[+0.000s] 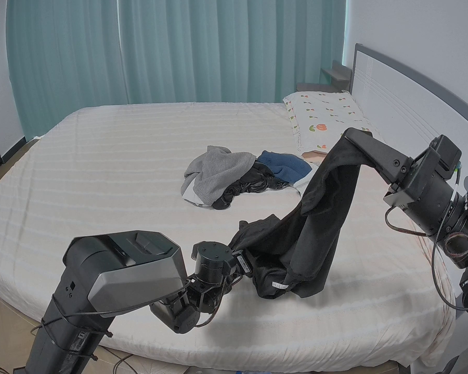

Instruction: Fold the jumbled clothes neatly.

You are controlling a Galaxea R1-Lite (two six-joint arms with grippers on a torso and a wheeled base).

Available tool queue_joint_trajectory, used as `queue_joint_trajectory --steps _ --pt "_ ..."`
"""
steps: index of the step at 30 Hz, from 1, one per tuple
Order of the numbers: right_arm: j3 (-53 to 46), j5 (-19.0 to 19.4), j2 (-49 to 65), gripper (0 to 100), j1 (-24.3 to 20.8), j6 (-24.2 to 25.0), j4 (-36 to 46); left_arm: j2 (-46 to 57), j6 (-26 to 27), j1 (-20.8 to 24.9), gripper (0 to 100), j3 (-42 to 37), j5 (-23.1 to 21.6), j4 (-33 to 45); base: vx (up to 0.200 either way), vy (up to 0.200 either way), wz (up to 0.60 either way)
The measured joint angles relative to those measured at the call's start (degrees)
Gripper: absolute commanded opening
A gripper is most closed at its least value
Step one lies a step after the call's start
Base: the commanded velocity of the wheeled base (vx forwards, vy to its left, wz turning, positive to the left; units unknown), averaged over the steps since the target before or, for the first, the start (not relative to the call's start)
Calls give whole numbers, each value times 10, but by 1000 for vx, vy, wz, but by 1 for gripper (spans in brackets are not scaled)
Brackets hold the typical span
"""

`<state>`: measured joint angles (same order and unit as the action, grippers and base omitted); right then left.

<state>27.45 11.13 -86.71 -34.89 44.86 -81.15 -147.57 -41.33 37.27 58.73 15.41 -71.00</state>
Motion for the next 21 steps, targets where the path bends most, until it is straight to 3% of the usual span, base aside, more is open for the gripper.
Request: queue_joint_trajectory --steps 9,21 --pt "-1 0 -30 0 7 -1 -2 48 -28 -39 0 -61 0 12 0 0 0" --pt "6 -2 -85 0 41 -6 -3 230 -92 -57 0 -211 -1 13 0 0 0"
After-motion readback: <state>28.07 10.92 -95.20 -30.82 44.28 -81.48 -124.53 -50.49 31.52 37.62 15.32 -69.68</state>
